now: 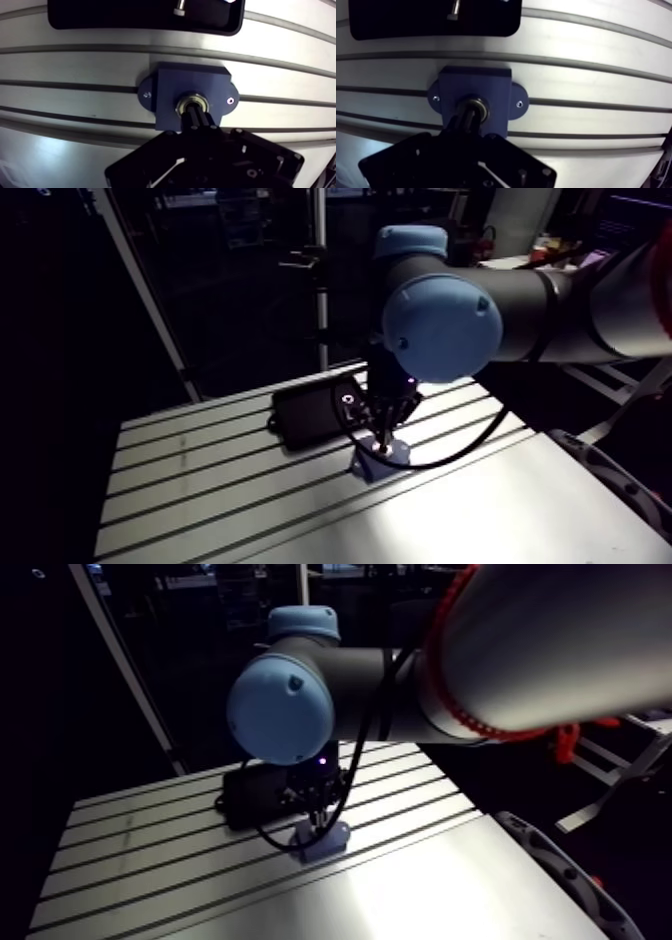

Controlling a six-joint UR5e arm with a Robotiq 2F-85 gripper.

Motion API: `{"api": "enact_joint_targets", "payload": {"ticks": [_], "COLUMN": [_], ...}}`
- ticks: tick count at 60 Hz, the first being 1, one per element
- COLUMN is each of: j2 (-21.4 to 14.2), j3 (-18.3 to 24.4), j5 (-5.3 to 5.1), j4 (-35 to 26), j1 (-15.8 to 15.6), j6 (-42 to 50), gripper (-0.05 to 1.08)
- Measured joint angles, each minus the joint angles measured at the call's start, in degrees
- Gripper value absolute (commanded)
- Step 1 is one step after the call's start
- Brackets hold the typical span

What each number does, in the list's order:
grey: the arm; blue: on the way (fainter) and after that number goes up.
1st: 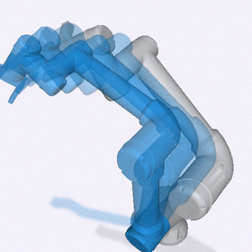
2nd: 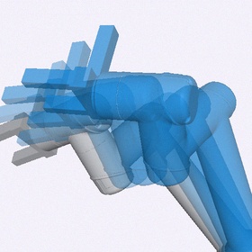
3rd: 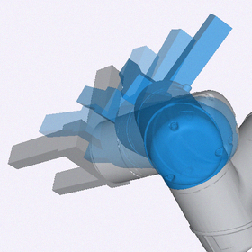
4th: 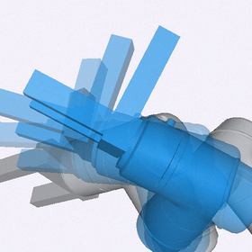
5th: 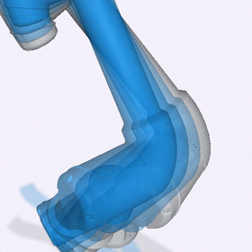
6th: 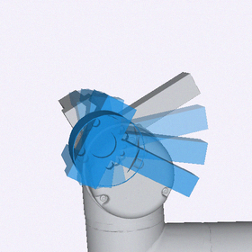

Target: Pick up the bearing and press it into the housing until flush.

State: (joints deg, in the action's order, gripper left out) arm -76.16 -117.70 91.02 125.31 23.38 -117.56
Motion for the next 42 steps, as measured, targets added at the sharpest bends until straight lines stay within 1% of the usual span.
{"api": "enact_joint_targets", "payload": {"ticks": [42], "j2": [0.7], "j3": [-1.0], "j5": [0.08], "j4": [1.7], "j1": [0.2], "j6": [-0.4], "gripper": [1.08]}}
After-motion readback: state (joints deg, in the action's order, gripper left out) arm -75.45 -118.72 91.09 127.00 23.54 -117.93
